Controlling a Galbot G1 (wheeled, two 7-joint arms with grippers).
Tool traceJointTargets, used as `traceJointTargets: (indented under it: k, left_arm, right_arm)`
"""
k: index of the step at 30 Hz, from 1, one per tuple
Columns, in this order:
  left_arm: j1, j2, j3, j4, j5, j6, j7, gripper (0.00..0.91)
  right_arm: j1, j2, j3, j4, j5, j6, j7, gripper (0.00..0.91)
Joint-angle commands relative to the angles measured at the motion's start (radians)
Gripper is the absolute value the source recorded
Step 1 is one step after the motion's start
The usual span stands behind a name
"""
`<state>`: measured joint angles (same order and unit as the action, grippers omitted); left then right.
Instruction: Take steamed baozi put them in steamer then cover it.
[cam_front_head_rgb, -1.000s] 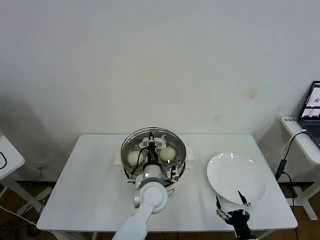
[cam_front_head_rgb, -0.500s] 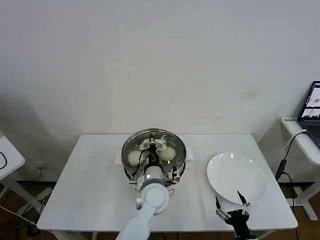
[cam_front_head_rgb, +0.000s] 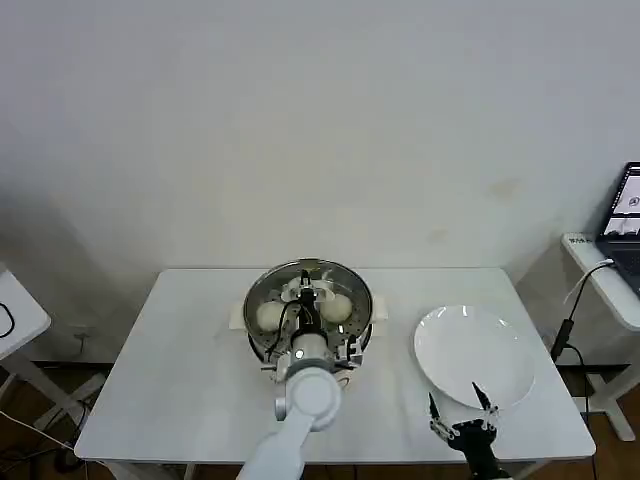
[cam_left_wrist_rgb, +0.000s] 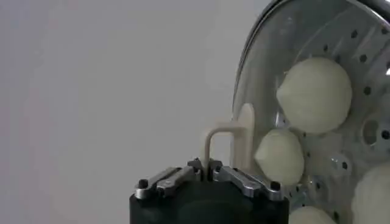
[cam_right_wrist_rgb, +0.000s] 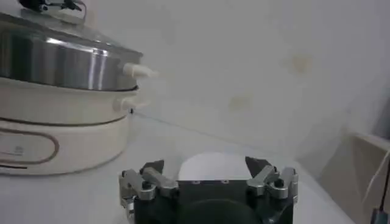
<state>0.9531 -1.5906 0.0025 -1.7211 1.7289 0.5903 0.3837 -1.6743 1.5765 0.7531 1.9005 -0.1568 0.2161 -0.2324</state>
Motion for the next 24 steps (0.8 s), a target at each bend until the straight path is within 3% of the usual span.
traceJointTargets:
  k: [1, 12, 24]
  left_arm:
    - [0.004, -0.006, -0.004, -0.006, 0.001, -0.008, -0.007, 0.907]
    - [0.028, 0.002, -0.006, -0.071, -0.019, -0.002, -0.012, 0.907]
    - [0.146, 0.089, 0.022, -0.258, -0.068, -0.010, -0.015, 0.907]
  right_arm:
    - [0.000, 0.000, -0.001, 0.000, -0.001, 0.000, -0.001, 0.907]
    - [0.000, 0.000, -0.008, -0.001, -0.004, 0.001, -0.002, 0.907]
    - [-0.004, -0.001, -0.011, -0.004, -0.010, 0.002, -0.002, 0.907]
